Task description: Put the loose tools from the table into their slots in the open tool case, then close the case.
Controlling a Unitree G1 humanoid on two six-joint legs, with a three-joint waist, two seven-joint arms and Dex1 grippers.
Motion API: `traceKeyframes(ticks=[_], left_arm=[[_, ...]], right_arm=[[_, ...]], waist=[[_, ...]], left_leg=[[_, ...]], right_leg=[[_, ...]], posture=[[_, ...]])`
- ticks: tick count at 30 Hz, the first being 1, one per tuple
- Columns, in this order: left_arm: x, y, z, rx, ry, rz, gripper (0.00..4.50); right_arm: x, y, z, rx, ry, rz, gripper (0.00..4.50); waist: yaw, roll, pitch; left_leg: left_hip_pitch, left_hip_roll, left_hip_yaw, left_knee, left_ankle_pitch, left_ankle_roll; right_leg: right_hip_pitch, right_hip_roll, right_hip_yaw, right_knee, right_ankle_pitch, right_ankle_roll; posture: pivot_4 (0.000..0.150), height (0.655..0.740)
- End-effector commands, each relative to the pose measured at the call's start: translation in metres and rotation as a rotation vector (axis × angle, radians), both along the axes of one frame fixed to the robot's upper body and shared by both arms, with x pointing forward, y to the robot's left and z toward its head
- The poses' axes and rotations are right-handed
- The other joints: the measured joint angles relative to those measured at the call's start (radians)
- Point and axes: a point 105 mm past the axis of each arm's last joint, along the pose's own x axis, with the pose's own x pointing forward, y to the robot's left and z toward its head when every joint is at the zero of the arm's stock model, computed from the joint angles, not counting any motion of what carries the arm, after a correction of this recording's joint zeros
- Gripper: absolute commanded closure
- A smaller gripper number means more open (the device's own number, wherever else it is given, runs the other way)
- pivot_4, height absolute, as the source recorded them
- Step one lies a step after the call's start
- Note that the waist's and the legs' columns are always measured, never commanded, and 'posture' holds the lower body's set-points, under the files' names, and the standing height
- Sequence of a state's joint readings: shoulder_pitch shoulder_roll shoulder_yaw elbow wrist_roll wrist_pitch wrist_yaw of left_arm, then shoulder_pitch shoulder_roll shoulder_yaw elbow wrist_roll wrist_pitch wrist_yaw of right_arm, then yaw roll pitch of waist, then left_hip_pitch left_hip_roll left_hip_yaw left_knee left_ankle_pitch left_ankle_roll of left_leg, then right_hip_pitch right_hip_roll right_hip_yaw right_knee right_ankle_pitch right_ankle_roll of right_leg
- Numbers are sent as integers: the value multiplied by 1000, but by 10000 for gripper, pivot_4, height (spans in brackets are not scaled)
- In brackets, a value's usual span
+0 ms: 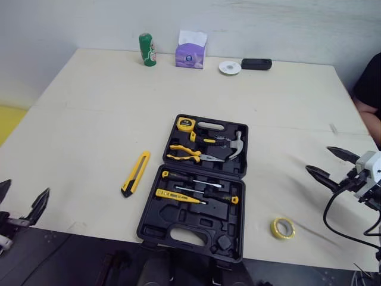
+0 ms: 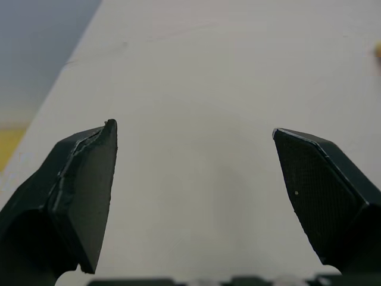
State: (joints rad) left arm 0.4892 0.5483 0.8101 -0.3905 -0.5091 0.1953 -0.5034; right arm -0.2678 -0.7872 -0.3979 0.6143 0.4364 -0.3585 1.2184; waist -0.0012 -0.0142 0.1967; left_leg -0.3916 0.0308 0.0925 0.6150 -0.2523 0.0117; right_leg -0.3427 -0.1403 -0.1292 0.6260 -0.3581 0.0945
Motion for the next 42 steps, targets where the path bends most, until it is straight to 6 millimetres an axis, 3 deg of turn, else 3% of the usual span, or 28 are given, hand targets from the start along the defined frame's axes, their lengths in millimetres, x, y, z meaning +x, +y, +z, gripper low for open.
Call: traceKeyframes(ticks=[1, 8, 17, 25, 31, 37, 42], left_arm=[[15, -34, 7, 0, 46, -115, 1015], [35, -85, -12, -89, 205, -243, 1015], [56, -133, -31, -170, 413, -280, 1015], [82, -146, -40, -178, 492, -188, 1015], [100, -151, -40, -159, 536, -157, 1015], [108, -171, -45, -153, 581, -182, 1015], [106, -168, -56, -154, 633, -133, 1015]], right_arm=[[-6, 31, 25, 12, -57, 179, 0], [-14, 80, 46, 19, -104, 400, 0], [-41, 105, 42, -60, -138, 579, 0], [-56, 125, 40, -3, -86, 674, 0], [-56, 138, 44, 5, -73, 694, 0], [-56, 147, 45, -10, -61, 712, 0], [-55, 152, 48, -10, -63, 713, 0]], waist=[[0, 1, 0], [-1, 1, 1], [16, 1, 1], [26, 1, 1], [26, 0, 2], [28, -1, 2], [30, 0, 2]], left_leg=[[0, 0, 0, 0, 0, 0], [1, 2, 1, 0, 0, 0], [1, 3, 1, 0, 0, 0], [1, 4, 2, 1, 3, -7], [1, 3, 2, 1, 3, -7], [1, 3, 2, 1, 4, -8], [1, 2, 2, 1, 4, -8]], right_leg=[[0, 0, 0, 0, 0, 0], [0, 3, 3, 0, 0, -1], [0, 7, 6, 0, 0, -1], [-1, 9, 8, 0, 0, -1], [-1, 9, 9, 0, 0, -1], [-2, 9, 10, 0, 0, -1], [-1, 9, 10, 0, 0, -1]], posture=[[1500, 7400], [1500, 7400], [1500, 7400], [1500, 7400], [1500, 7400], [1500, 7400], [1500, 7400]])
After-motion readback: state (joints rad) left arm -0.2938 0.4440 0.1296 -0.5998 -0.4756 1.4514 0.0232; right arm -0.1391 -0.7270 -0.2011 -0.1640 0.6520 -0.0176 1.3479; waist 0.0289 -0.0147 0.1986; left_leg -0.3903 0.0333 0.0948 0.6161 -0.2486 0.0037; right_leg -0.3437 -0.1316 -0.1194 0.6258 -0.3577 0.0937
